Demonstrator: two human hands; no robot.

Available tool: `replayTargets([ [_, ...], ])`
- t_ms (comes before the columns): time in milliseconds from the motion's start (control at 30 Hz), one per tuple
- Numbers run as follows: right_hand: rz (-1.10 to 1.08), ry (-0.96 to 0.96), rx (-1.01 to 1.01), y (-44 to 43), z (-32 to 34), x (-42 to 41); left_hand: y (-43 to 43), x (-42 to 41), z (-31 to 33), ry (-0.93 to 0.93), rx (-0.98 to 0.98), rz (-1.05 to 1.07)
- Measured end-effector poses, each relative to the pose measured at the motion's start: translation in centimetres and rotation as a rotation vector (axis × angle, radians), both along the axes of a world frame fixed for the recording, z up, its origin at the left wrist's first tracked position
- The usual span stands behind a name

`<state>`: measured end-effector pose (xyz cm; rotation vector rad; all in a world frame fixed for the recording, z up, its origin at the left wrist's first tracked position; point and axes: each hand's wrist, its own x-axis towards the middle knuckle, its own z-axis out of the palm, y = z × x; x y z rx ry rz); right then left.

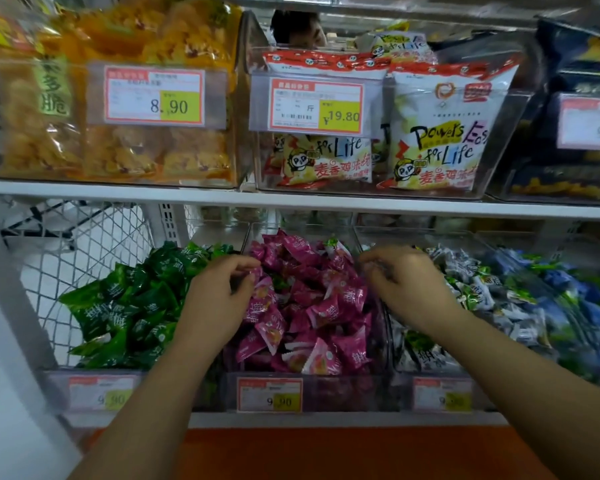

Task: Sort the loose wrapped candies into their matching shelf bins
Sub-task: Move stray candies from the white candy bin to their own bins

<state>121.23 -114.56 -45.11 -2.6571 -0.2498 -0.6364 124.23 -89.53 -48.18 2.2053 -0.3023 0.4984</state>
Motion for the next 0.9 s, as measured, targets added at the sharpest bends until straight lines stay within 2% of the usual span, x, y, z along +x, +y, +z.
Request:
replayTargets([
  [67, 0.021, 0.167, -0.095, 1.1, 0.4, 1.2, 0.1, 0.0, -0.1, 0.004, 0.007, 0.002],
  [200, -0.029, 0.502, -0.457, 2.8, 1.3, 3.9, 0.3, 0.2, -0.1, 0.000, -0.003, -0.007],
  [267, 0.006, 0.629, -0.615, 4.0, 0.9, 4.6, 0.4, 0.4, 0.0, -0.005, -0.008, -0.007],
  [300, 0.036, 0.666, -0.633, 4.6, 0.4, 4.7, 0.5, 0.5, 0.0, -0.007, -0.010, -0.005],
  [500, 0.217, 0.598, -0.507, 7.3, -0.5, 3.1, 0.6, 0.7, 0.1, -0.012, -0.045, -0.013],
  [667, 0.395, 0.484, -0.106, 7.3, 0.4, 2.2, 0.3, 0.2, 0.2, -0.010, -0.010, -0.030],
  [800, 0.216, 0.249, 0.070, 2.1, 0.7, 1.5, -0.6, -0.4, 0.9, -0.015, 0.038, -0.084],
  [900, 0.098, 0.293, 0.037, -1.6, 0.2, 1.1, -2.7, 0.1, 1.9, 0.023, 0.027, -0.136],
])
